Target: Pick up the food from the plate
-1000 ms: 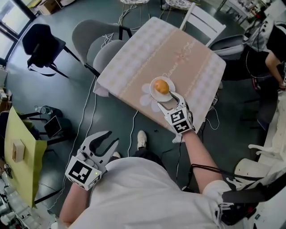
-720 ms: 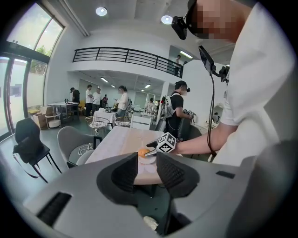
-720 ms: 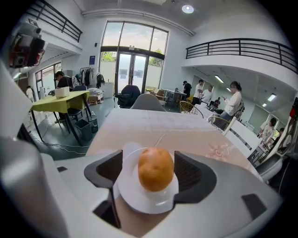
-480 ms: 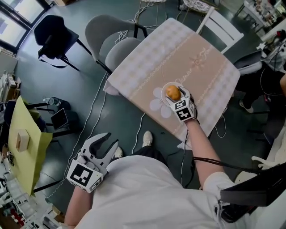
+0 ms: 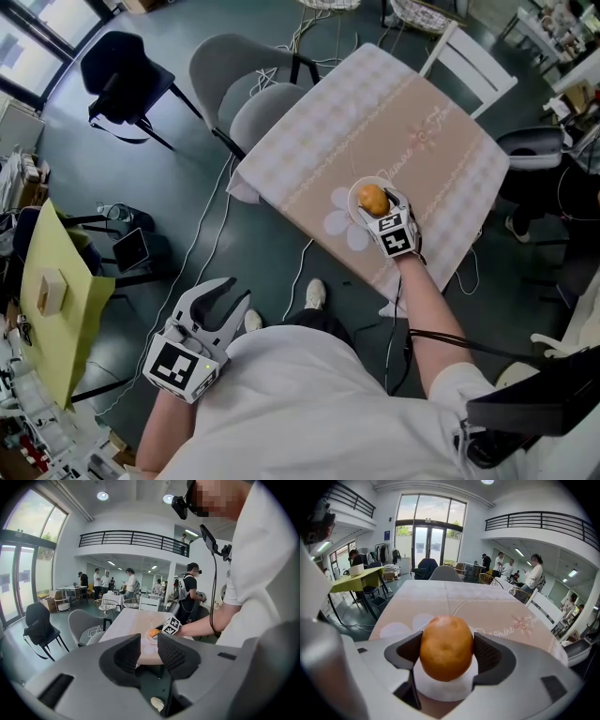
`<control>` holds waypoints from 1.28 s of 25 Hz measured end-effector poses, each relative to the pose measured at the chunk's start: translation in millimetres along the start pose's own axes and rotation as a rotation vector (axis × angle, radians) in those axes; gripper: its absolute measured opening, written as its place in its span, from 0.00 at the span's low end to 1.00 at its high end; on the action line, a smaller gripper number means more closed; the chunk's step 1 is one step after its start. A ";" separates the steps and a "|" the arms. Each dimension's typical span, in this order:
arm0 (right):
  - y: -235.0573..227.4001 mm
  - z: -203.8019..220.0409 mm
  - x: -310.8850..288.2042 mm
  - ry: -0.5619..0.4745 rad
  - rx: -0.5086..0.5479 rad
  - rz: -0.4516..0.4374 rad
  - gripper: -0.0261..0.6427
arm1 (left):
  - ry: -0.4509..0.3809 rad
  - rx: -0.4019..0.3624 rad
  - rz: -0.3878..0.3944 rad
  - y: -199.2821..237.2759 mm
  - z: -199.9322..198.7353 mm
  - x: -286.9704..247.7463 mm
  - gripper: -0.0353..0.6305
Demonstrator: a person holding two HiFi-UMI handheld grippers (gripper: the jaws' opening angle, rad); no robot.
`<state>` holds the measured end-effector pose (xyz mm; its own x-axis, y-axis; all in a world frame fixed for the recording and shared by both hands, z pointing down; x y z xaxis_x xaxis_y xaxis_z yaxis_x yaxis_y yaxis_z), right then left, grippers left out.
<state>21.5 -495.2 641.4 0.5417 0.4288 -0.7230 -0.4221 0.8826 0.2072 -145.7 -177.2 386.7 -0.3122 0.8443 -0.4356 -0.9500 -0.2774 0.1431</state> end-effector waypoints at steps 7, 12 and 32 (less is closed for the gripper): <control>12.0 -11.3 32.3 -0.039 -0.049 0.033 0.56 | -0.020 -0.027 0.039 0.8 3.4 13.3 0.23; 33.7 -21.4 68.2 -0.071 -0.067 0.054 0.56 | -0.019 -0.069 0.074 3.6 13.1 28.0 0.16; 191.5 -89.1 217.0 -0.235 -0.141 0.107 0.56 | -0.099 -0.110 0.258 18.8 68.5 144.2 0.06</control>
<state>-6.6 -250.3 465.4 0.6353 0.5658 -0.5257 -0.5741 0.8012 0.1686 -208.5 -29.2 387.5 -0.5468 0.7787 -0.3077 -0.8354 -0.5319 0.1386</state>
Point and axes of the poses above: the fingertips, and each gripper's own axes: x backward along the fingers, y to its left, z out of its underside, the point moved 4 cm from there along x, backward along the fingers, and after that the axes turned 4 degrees about z, right-handed, at the moved point
